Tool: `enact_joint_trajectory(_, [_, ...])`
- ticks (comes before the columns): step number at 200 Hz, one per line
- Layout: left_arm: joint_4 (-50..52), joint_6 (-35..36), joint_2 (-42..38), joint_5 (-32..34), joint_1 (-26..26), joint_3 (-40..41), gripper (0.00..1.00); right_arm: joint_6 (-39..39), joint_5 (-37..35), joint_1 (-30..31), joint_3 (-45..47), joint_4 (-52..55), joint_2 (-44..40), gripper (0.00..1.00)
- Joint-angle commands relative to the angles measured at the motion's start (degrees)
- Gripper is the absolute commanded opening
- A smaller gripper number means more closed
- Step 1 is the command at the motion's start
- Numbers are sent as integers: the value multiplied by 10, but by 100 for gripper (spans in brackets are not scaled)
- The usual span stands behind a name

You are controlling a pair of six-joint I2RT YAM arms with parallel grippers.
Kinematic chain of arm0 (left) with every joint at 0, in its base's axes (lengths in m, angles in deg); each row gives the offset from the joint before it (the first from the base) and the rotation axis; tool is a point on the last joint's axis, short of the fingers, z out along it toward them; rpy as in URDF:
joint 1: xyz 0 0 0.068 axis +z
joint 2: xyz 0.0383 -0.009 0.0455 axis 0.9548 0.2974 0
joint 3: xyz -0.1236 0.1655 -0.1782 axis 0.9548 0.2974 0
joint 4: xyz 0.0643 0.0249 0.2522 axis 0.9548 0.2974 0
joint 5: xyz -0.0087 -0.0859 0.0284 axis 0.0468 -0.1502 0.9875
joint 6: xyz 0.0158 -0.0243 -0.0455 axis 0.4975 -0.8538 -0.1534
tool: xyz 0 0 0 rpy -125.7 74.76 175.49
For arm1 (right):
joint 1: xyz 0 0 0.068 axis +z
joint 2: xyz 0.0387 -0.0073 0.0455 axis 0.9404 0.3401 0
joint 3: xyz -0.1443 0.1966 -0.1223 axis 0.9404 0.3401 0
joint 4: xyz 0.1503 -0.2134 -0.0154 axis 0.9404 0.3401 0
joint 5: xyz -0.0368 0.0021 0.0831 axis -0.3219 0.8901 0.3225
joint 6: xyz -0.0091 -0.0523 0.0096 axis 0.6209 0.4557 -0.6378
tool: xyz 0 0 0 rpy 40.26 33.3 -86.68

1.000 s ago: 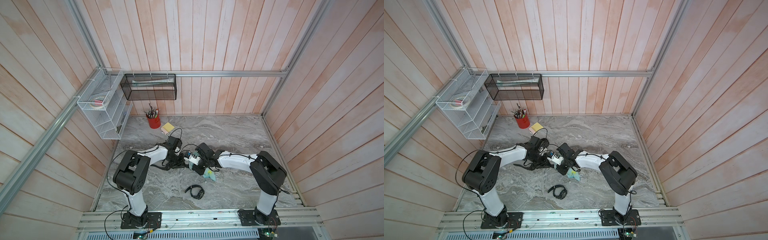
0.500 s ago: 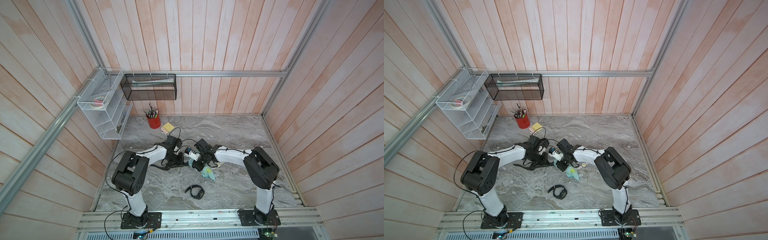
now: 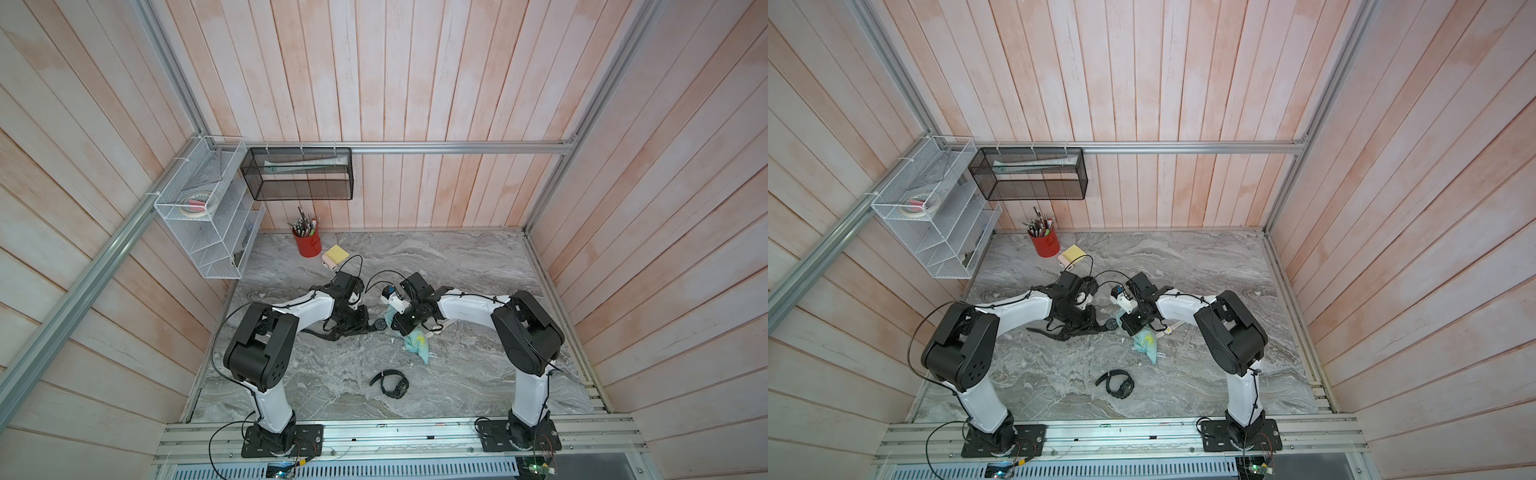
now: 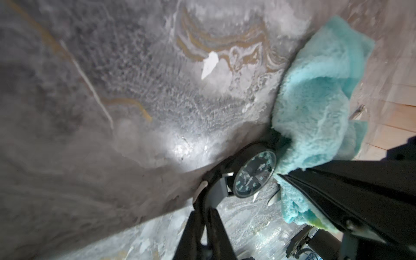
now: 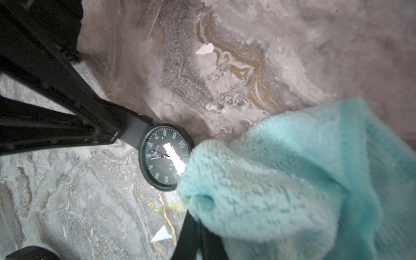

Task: Wipe the watch dial
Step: Wipe the dirt from the watch dial.

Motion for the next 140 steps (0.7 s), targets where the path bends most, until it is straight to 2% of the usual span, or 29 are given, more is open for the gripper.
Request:
enact_joint_trajectory(1, [4, 8, -16, 7, -2, -8, 13, -16, -29, -9, 6, 1, -31, 0])
enact_joint_trajectory(24, [3, 8, -13, 7, -2, -10, 13, -19, -38, -7, 16, -24, -79, 0])
enact_joint_trajectory(46, [1, 7, -12, 7, -2, -8, 13, -6, -33, 9, 2, -21, -89, 0])
enact_joint_trajectory(97, [-4, 3, -8, 5, -2, -9, 13, 23, 6, 44, -44, 7, -12, 0])
enact_joint_trajectory(140, [-5, 2, -7, 2, -2, -11, 13, 27, 25, 47, -54, 7, 7, 0])
